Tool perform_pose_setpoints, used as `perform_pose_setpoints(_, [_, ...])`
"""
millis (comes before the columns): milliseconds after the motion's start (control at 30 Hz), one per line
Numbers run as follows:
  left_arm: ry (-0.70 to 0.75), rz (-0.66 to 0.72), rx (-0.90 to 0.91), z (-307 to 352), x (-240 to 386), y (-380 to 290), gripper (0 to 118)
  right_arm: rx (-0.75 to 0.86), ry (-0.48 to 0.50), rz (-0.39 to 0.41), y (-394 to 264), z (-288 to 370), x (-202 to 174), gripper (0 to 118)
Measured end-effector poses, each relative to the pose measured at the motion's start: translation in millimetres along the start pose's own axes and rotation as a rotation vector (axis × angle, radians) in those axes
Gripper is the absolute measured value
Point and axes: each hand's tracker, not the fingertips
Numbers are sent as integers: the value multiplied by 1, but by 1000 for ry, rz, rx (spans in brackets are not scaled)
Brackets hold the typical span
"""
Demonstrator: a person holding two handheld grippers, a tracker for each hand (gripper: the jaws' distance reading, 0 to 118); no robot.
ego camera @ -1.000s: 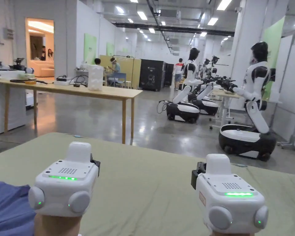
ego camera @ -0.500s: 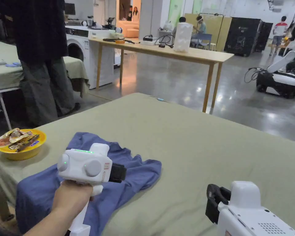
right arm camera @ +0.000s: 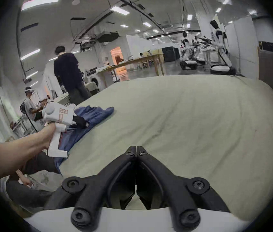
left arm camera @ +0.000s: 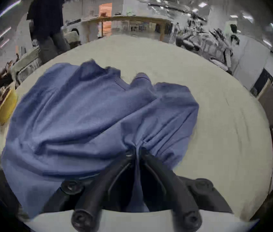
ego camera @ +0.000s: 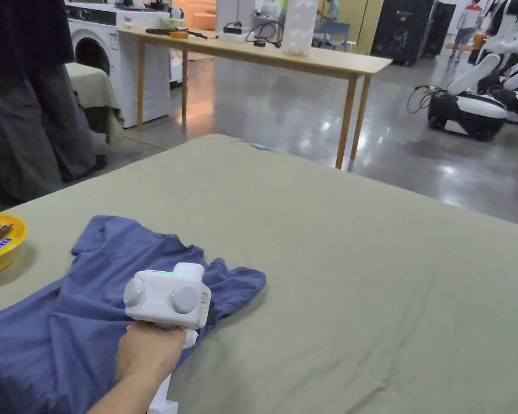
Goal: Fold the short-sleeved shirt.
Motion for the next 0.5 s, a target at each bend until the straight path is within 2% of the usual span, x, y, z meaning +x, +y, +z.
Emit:
perform_pose_setpoints(67, [0, -54, 38, 10, 13, 5, 0, 11, -5, -18, 0, 10, 5, 1])
perform_pose_setpoints(133, [-93, -36, 168, 41, 41, 10, 0, 42, -21, -37, 2, 22, 11, 1])
perform_pose_setpoints(200, [-150, -91, 226, 67, 84, 23, 0, 60, -34, -52, 7, 36, 19, 1])
perform_pose_setpoints(267, [-190, -172, 277, 94, 130, 38, 0, 86, -56, -57, 13, 51, 27, 1])
perform_pose_setpoints(367, [-350, -204, 348, 131, 208, 48, 0, 123, -87, -70, 19, 79, 40, 1])
perform_pose_setpoints(500, [-497, -342, 380, 170, 324, 33, 0, 167, -154, -79, 19, 113, 67, 1])
